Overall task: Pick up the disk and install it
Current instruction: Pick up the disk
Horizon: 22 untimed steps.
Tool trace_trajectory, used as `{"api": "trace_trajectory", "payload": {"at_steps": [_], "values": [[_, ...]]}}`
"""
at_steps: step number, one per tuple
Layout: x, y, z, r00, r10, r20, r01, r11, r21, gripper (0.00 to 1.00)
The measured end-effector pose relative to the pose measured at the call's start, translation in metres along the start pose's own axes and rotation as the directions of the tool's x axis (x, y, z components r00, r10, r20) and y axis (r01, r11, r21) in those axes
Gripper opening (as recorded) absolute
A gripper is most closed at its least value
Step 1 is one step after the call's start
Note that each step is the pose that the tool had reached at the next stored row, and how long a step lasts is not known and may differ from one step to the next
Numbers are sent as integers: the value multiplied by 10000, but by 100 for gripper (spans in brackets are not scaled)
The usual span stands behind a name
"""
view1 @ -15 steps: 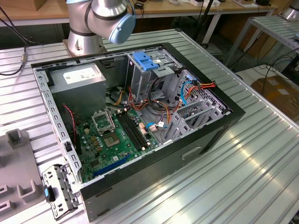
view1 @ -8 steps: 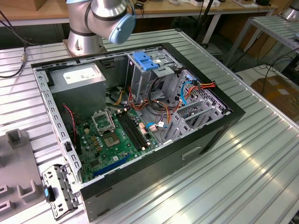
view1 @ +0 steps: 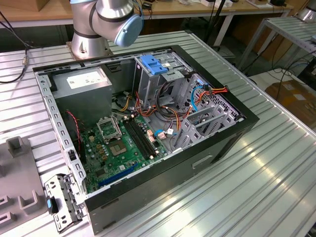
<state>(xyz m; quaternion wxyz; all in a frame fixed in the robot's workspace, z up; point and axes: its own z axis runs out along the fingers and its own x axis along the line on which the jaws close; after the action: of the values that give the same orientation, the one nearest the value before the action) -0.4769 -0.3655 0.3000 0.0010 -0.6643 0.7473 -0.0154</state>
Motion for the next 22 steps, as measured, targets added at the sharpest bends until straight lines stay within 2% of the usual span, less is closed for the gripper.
{"api": "trace_trajectory", "payload": {"at_steps": [12,15,22], "values": [[-3,8,13,10000,-6,2,6,10000,3,57],[-2,15,41,10000,-9,0,9,10000,1,57],[-2,19,58,10000,-10,3,10,10000,0,57]]}}
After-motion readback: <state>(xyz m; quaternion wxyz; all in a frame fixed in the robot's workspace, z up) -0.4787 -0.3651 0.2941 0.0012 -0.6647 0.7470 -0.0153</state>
